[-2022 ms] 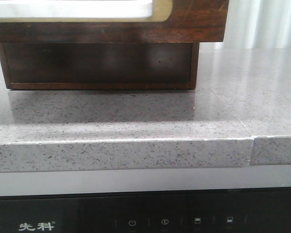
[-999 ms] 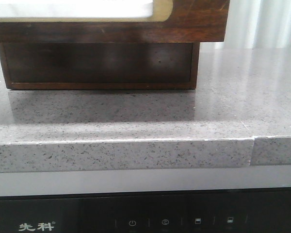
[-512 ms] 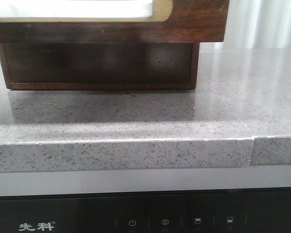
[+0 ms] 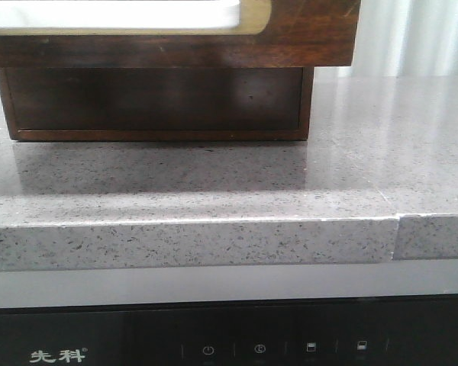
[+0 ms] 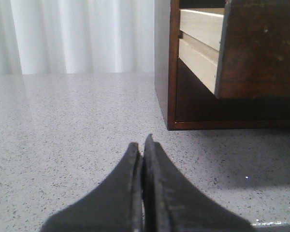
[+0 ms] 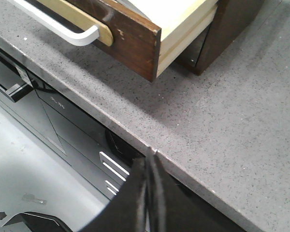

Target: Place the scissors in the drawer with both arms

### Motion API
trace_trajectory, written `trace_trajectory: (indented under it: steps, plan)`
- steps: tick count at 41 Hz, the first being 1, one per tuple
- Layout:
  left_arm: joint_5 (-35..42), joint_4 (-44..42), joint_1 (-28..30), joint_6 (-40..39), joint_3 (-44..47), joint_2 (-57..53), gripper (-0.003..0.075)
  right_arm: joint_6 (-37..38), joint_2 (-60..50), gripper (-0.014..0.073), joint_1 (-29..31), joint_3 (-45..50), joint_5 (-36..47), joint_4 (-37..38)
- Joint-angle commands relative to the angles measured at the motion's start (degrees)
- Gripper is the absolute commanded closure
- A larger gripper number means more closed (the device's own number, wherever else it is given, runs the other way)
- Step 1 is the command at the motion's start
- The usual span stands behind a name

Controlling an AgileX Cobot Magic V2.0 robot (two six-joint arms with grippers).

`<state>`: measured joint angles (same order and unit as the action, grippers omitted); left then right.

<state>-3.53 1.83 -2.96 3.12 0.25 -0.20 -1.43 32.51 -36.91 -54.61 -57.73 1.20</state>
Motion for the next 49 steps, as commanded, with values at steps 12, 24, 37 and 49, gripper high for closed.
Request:
trace_trajectory:
  steps: [12, 24, 37, 49]
  plan:
    - [5.2, 0.5, 0.5, -0.5, 1.4, -1.1, 0.0741, -0.1, 0.2, 0.0661, 0.3, -1.3, 4.0, 0.7]
    - [5.2, 0.5, 0.5, -0.5, 1.4, -1.1, 0.0741, -0.1, 0.2, 0.0661, 0.3, -1.3, 4.0, 0.7]
    - [5.2, 0.5, 0.5, -0.5, 1.4, -1.1, 0.0741, -0.1, 0.2, 0.0661, 0.3, -1.3, 4.0, 0.7]
    - [5.2, 0.5, 0.5, -0.5, 1.4, -1.1, 0.0741, -0.1, -4.6, 0.0661, 6.5, 4.6, 12.4, 2.8]
